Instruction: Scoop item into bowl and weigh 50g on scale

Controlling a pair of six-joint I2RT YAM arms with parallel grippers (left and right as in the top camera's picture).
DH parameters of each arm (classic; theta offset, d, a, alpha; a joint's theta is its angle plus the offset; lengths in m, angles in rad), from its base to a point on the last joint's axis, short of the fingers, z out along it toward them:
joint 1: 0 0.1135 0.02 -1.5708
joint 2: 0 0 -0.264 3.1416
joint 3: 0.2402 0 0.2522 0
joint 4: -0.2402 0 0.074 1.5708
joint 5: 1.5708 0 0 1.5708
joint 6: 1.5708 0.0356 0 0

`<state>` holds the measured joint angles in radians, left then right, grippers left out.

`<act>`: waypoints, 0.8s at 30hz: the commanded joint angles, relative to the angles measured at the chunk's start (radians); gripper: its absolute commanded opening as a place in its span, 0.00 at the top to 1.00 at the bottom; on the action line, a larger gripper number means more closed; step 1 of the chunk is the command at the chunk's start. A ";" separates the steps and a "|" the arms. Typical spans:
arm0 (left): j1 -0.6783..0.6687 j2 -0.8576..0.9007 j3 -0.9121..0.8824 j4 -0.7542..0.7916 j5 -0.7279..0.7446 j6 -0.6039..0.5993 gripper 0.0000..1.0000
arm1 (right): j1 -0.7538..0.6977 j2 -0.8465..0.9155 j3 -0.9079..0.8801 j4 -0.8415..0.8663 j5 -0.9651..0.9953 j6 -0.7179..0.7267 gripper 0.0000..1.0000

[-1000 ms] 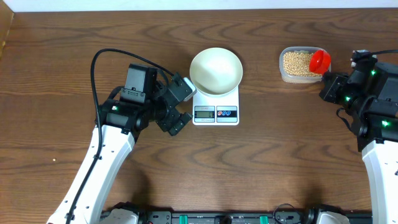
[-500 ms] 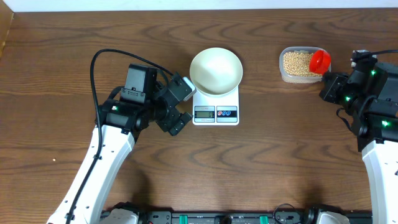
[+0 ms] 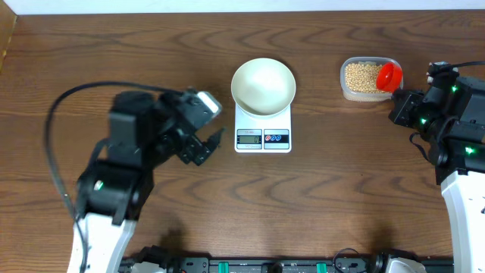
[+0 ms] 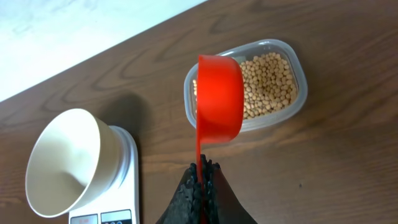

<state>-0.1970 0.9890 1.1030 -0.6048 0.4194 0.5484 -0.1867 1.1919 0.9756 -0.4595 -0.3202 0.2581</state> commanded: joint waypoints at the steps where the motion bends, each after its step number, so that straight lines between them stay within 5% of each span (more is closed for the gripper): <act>1: 0.026 -0.029 0.011 0.037 -0.008 -0.138 0.10 | -0.003 -0.006 0.019 -0.001 0.000 -0.013 0.99; 7: 0.035 0.010 0.134 -0.010 -0.013 -0.220 0.09 | -0.003 -0.006 0.019 -0.002 0.000 -0.019 0.99; 12: 0.035 0.116 0.290 -0.212 -0.013 -0.245 0.09 | -0.003 -0.006 0.019 -0.006 0.006 -0.032 0.99; 24: -0.012 0.130 0.140 -0.348 0.040 -0.255 0.09 | -0.003 -0.006 0.019 -0.012 0.039 -0.039 0.99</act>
<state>-0.1871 1.1675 1.2636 -0.9531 0.4374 0.2985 -0.1867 1.1919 0.9756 -0.4709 -0.2916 0.2367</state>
